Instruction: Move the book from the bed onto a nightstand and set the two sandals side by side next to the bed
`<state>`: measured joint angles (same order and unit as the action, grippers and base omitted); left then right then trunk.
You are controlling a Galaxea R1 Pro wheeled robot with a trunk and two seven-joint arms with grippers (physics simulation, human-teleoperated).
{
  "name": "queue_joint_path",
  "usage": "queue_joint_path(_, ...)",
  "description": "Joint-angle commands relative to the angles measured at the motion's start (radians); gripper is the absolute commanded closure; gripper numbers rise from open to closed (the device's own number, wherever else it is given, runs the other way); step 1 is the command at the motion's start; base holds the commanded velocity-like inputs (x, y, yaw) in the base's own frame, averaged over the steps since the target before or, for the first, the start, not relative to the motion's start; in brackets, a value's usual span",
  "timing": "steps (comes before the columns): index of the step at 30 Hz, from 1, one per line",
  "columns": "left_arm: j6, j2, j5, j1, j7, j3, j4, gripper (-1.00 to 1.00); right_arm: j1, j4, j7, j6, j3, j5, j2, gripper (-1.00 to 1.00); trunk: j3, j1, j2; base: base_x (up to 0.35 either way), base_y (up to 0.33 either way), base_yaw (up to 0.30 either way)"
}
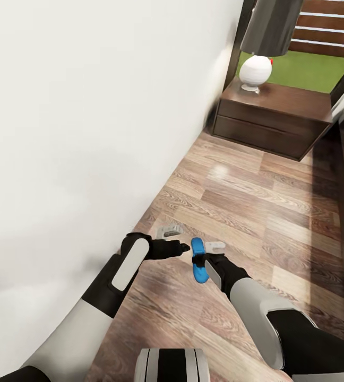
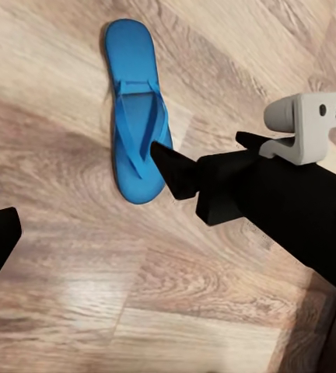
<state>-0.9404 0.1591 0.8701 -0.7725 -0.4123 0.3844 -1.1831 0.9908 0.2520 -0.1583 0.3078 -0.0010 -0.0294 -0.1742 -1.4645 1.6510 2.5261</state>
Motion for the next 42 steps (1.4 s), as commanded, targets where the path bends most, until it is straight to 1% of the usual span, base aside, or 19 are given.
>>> queue_joint_path(1, -0.001, -0.001, 0.009, 0.000, -0.011, 0.001, -0.001, -1.00, 0.000, 0.002, -0.003, 0.004, 0.000, -0.003, 0.000, -1.00, -0.001, 0.000, 0.000, 0.000, 0.000, 0.000)
queue_joint_path(5, 0.003, -0.005, 0.005, 0.004, -0.009, -0.002, -0.005, -1.00, 0.000, 0.002, -0.003, -0.001, 0.000, -0.003, 0.000, -1.00, -0.001, 0.000, 0.000, 0.036, 0.000, 0.000)
queue_joint_path(12, 0.008, -0.010, 0.002, 0.010, -0.014, -0.002, -0.015, -1.00, -0.001, 0.001, -0.003, -0.004, -0.001, -0.003, 0.000, -1.00, -0.001, 0.000, 0.000, 0.192, 0.000, 0.000)
queue_joint_path(21, 0.007, -0.006, 0.003, 0.006, -0.012, -0.001, -0.019, -1.00, -0.002, 0.001, -0.003, -0.004, -0.001, -0.003, 0.000, -1.00, -0.001, 0.000, 0.000, 0.079, 0.000, 0.000)
queue_joint_path(22, 0.006, -0.006, 0.003, 0.005, -0.012, -0.001, -0.024, -1.00, -0.002, 0.001, -0.003, -0.004, -0.001, -0.003, 0.000, -1.00, -0.001, 0.000, 0.000, 0.028, 0.000, 0.000)
queue_joint_path(25, 0.004, -0.008, 0.002, 0.009, -0.023, 0.000, -0.077, -1.00, -0.003, 0.001, -0.003, -0.004, -0.001, -0.003, 0.000, -1.00, -0.001, 0.000, 0.000, 0.015, 0.000, 0.000)
queue_joint_path(26, 0.004, -0.008, 0.002, 0.009, -0.023, 0.000, -0.077, -1.00, -0.003, 0.001, -0.003, -0.004, -0.001, -0.003, 0.000, -1.00, -0.001, 0.000, 0.000, 0.011, 0.000, 0.000)
queue_joint_path(30, 0.004, -0.010, 0.002, 0.024, -0.064, 0.000, -0.120, -1.00, -0.004, 0.001, -0.003, -0.004, 0.000, -0.003, 0.000, -1.00, -0.001, 0.000, 0.000, 0.007, 0.000, 0.000)
queue_joint_path(31, 0.004, -0.010, 0.002, 0.024, -0.064, 0.000, -0.120, -1.00, -0.004, 0.001, -0.003, -0.004, 0.000, -0.003, 0.000, -1.00, -0.001, 0.000, 0.000, 0.005, 0.000, 0.000)
queue_joint_path(34, 0.006, -0.010, 0.001, 0.033, -0.101, 0.000, -0.134, -1.00, -0.004, 0.001, -0.003, -0.004, 0.001, -0.003, 0.000, -1.00, -0.001, 0.000, 0.000, 0.003, 0.000, 0.000)
queue_joint_path(35, 0.006, -0.010, 0.001, 0.033, -0.101, 0.000, -0.134, -1.00, -0.004, 0.001, -0.003, -0.004, 0.001, -0.003, 0.000, -1.00, -0.001, 0.000, 0.000, 0.002, 0.000, 0.000)
queue_joint_path(42, 0.007, -0.011, 0.000, 0.041, -0.163, 0.001, -0.144, -1.00, -0.004, 0.001, -0.003, -0.004, 0.001, -0.003, 0.000, -1.00, -0.001, 0.000, 0.000, 0.001, 0.000, 0.000)
